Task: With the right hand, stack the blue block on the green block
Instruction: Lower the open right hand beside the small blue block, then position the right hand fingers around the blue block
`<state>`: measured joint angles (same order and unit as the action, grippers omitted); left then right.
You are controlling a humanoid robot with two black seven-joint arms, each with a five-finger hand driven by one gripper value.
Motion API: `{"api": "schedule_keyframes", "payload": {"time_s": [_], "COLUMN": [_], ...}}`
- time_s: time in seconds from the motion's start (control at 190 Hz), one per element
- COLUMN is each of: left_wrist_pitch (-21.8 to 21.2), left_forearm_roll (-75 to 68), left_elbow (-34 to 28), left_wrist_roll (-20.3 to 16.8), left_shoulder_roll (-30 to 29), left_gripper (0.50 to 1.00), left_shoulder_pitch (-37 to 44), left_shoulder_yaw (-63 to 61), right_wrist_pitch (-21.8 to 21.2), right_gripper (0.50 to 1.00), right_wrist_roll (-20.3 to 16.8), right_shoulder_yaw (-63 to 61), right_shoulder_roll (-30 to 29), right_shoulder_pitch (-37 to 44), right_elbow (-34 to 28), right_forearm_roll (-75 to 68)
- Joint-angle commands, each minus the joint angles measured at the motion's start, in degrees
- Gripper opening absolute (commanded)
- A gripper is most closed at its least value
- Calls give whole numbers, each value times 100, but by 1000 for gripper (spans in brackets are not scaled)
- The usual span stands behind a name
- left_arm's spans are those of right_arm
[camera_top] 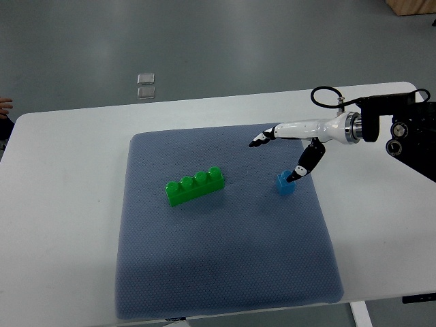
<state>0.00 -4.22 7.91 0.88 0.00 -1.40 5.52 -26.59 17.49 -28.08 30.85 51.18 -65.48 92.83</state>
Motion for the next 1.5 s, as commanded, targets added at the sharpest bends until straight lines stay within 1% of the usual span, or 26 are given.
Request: {"api": "schedule_keyframes", "payload": {"time_s": [0.0,0.211,0.358,0.48,0.611,0.749,0.928,1.07,1.16,1.27,1.328,1.497], "left_wrist_pitch": [0,0,0,0,0,0,0,0,0,0,0,0], "left_forearm_roll": [0,0,0,0,0,0,0,0,0,0,0,0], "left_elbow": [0,0,0,0,0,0,0,0,0,0,0,0], "left_wrist_roll": [0,0,0,0,0,0,0,0,0,0,0,0], "left_shoulder_roll": [0,0,0,0,0,0,0,0,0,0,0,0], "left_gripper": [1000,1000,1000,1000,1000,1000,1000,1000,1000,1000,1000,1000], "left_shoulder_pitch": [-1,-1,-1,-1,-1,-1,-1,8,-1,-1,-1,-1], "left_shoulder_yaw": [2,2,2,-7,2,-7,2,2,2,2,2,2], "right_wrist_pitch": [102,146,348,356,356,339,260,137,128,102,110,189], "right_gripper": [913,913,913,913,913,913,913,913,913,911,913,911], "right_wrist_roll": [-27,-53,-71,-422,-554,-844,-923,-1143,-1160,-1380,-1433,-1442], "right_shoulder_yaw": [101,136,418,514,506,497,488,479,479,462,462,470], "right_shoulder_roll": [0,-44,-26,-26,-106,-176,-211,-229,-281,-281,-290,-290], "right_shoulder_pitch": [-3,-29,-29,-20,6,6,-11,-11,6,-3,-3,-20], "right_elbow": [0,9,0,0,0,0,0,-26,-26,-17,-8,35], "right_forearm_roll": [60,183,297,288,288,209,121,-107,-239,-441,-599,-617]}}
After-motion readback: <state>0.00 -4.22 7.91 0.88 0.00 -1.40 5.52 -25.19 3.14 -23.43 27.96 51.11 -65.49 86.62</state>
